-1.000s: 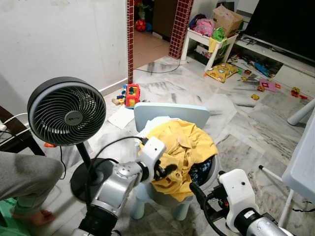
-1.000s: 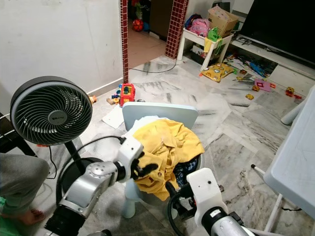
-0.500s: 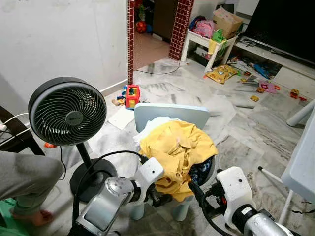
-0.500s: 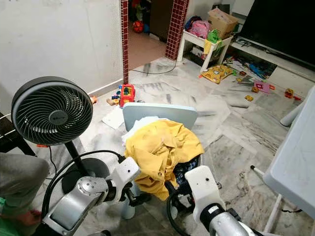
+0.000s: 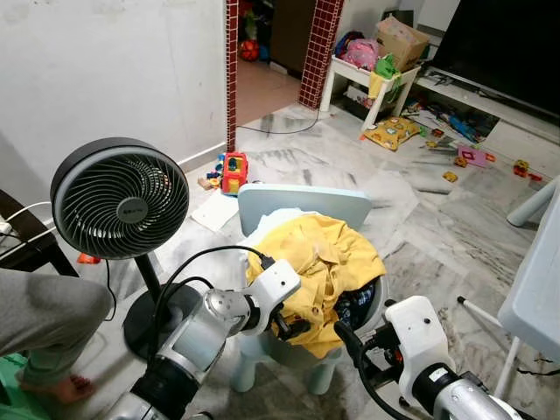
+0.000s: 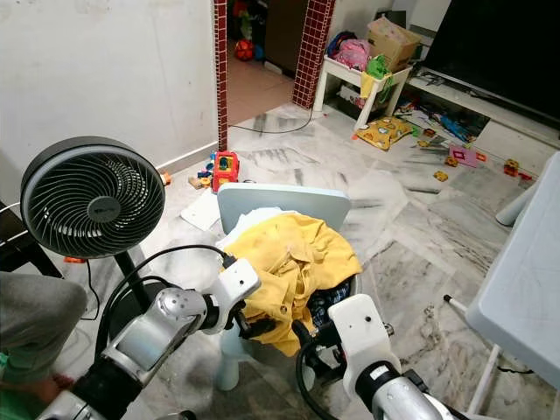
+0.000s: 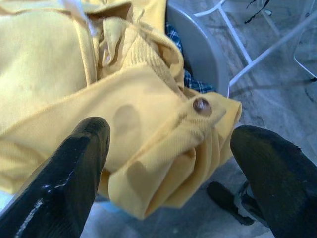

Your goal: Hang hanger

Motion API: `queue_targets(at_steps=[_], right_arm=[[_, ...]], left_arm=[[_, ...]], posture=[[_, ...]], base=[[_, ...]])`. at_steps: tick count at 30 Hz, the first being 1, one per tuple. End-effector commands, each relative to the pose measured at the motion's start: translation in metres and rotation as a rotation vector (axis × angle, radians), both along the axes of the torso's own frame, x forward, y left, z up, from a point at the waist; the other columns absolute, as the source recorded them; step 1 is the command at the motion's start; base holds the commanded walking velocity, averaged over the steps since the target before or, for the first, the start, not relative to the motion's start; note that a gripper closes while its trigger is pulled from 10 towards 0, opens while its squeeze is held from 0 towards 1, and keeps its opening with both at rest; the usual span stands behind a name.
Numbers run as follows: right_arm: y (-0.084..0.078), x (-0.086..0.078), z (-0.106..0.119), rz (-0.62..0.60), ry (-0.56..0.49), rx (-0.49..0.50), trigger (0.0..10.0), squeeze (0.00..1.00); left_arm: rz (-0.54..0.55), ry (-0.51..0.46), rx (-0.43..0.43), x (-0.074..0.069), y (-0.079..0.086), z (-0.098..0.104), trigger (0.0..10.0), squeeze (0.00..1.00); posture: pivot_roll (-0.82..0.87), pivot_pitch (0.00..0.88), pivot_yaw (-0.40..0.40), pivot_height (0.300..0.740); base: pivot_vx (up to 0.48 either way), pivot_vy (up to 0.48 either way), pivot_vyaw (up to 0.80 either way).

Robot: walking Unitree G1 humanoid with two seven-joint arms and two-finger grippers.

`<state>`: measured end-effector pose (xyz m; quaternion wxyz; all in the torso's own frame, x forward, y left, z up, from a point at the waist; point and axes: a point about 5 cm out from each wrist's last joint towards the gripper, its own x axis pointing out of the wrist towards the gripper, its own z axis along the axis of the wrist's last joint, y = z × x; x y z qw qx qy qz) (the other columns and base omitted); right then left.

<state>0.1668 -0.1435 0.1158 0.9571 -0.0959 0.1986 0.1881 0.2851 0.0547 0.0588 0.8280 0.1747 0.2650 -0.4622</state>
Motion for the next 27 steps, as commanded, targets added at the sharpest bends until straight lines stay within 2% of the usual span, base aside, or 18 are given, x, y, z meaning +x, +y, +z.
queue_targets(at_steps=[1, 5, 6, 7, 8, 13, 14, 16, 17, 18, 19, 21, 22, 27], right_arm=[[-0.001, -0.002, 0.000, -0.001, 0.006, -0.012, 10.0, 0.00], [-0.001, -0.006, 0.000, -0.001, 0.013, -0.012, 10.0, 0.00], [0.000, -0.007, 0.000, -0.001, 0.015, -0.011, 10.0, 0.00], [0.000, -0.007, 0.000, -0.001, 0.015, -0.011, 10.0, 0.00], [0.001, -0.008, 0.000, -0.001, 0.016, -0.010, 10.0, 0.00], [0.000, -0.013, 0.001, -0.008, 0.026, -0.012, 10.0, 0.00], [-0.002, -0.016, 0.001, -0.013, 0.032, -0.016, 10.0, 0.00], [-0.002, -0.017, 0.001, -0.016, 0.035, -0.018, 10.0, 0.00], [-0.002, -0.017, 0.001, -0.016, 0.035, -0.018, 10.0, 0.00], [-0.002, -0.018, 0.002, -0.017, 0.036, -0.018, 10.0, 0.00], [-0.003, -0.019, 0.002, -0.019, 0.036, -0.018, 10.0, 0.00], [-0.003, -0.019, 0.002, -0.020, 0.037, -0.018, 10.0, 0.00], [-0.003, -0.019, 0.002, -0.021, 0.038, -0.019, 10.0, 0.00], [-0.002, -0.019, 0.002, -0.021, 0.039, -0.018, 10.0, 0.00]], left_arm=[[-0.005, -0.019, -0.007, 0.004, -0.003, 0.003, 10.0, 1.00], [-0.044, -0.009, -0.003, 0.006, -0.008, -0.001, 10.0, 1.00], [-0.057, 0.005, -0.006, 0.008, -0.011, -0.003, 10.0, 0.27], [-0.057, 0.005, -0.006, 0.008, -0.011, -0.003, 10.0, 0.27], [-0.070, 0.024, -0.007, 0.009, -0.012, -0.004, 10.0, 0.00], [-0.109, 0.032, 0.017, 0.010, -0.010, -0.010, 10.0, 0.00], [-0.141, 0.029, 0.026, 0.010, -0.009, -0.011, 9.3, 0.00], [-0.156, 0.050, 0.032, 0.010, -0.008, -0.014, 4.6, 0.00], [-0.156, 0.050, 0.032, 0.010, -0.008, -0.014, 4.6, 0.00], [-0.180, 0.049, 0.055, 0.010, -0.007, -0.016, 1.7, 0.00], [-0.190, 0.057, 0.061, 0.010, -0.007, -0.018, 1.1, 0.00], [-0.196, 0.055, 0.064, 0.010, -0.007, -0.019, 1.1, 0.00], [-0.204, 0.051, 0.071, 0.010, -0.007, -0.020, 0.2, 0.00], [-0.210, 0.049, 0.079, 0.010, -0.006, -0.021, 0.0, 0.00]], posture=[[-0.08, 0.032, -0.098, 0.740], [-0.09, 0.039, -0.096, 0.740], [-0.10, 0.044, -0.094, 0.740], [-0.10, 0.044, -0.094, 0.740], [-0.11, 0.047, -0.092, 0.740], [-0.13, 0.056, -0.086, 0.740], [-0.14, 0.060, -0.085, 0.740], [-0.14, 0.062, -0.082, 0.740], [-0.14, 0.062, -0.082, 0.740], [-0.14, 0.063, -0.082, 0.740], [-0.14, 0.065, -0.081, 0.740], [-0.14, 0.065, -0.081, 0.740], [-0.14, 0.065, -0.081, 0.740], [-0.14, 0.066, -0.081, 0.740]], base=[[0.000, 0.000, 0.00], [0.000, 0.000, 0.00], [0.000, 0.000, 0.00], [0.000, 0.000, 0.00], [0.000, 0.000, 0.00], [0.000, 0.000, 0.00], [0.000, 0.000, 0.00], [0.000, 0.000, 0.00], [0.000, 0.000, 0.00], [0.000, 0.000, 0.00], [0.000, 0.000, 0.00], [0.000, 0.000, 0.00], [0.000, 0.000, 0.00], [0.000, 0.000, 0.00]])
